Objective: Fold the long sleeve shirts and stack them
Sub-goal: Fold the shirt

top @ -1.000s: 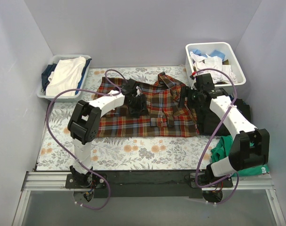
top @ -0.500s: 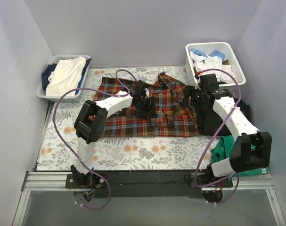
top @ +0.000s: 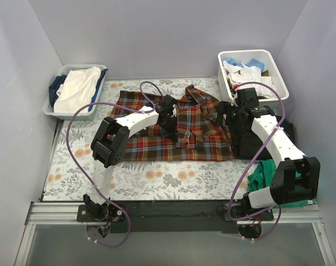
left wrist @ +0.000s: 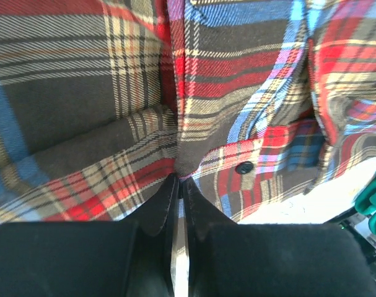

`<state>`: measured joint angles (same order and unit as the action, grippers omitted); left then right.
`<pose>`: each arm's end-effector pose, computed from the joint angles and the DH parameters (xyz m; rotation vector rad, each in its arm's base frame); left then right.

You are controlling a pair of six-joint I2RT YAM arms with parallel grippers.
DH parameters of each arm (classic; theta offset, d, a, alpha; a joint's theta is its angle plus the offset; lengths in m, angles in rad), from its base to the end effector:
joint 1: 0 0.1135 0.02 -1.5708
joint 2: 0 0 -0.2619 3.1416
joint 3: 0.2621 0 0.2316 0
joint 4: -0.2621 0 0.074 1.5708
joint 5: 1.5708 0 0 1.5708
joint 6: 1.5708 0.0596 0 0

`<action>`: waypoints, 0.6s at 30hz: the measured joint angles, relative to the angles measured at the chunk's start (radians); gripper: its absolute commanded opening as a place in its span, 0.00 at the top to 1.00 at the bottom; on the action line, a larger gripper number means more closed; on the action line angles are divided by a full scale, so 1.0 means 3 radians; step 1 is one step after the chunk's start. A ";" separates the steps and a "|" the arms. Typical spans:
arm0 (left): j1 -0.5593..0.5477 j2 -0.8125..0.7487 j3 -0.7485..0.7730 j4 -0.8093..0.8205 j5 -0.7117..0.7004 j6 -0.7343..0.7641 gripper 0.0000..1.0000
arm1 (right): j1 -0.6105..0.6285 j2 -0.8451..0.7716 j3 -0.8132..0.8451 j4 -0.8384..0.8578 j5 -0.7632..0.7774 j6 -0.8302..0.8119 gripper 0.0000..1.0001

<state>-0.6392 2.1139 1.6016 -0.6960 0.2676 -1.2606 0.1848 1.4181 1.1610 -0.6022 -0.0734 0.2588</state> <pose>0.3328 -0.2670 0.1574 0.8628 -2.9338 0.6951 0.2930 0.0592 0.2724 0.0572 2.4473 0.2877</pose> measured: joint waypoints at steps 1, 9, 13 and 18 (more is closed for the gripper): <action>0.0000 -0.0014 0.0038 -0.0038 -0.0042 0.0005 1.00 | -0.0003 -0.0003 0.0000 0.0003 0.0000 0.0001 0.15; 0.0104 -0.0659 0.0083 -0.0346 -0.0443 0.0013 1.00 | -0.0008 -0.0005 -0.0029 0.0048 0.0031 0.0019 0.15; 0.0294 -0.1259 0.0083 -0.0491 -0.0623 0.0013 1.00 | -0.0008 0.0008 -0.0047 0.0088 0.0057 0.0029 0.15; 0.0603 -0.1892 0.0076 -0.0767 -0.0827 0.0017 1.00 | -0.0009 0.0159 -0.0046 0.0160 0.0065 0.0048 0.15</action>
<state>-0.4583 1.5463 1.6245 -0.9260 0.0196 -1.2556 0.1822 1.4658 1.1473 -0.5541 -0.0540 0.2733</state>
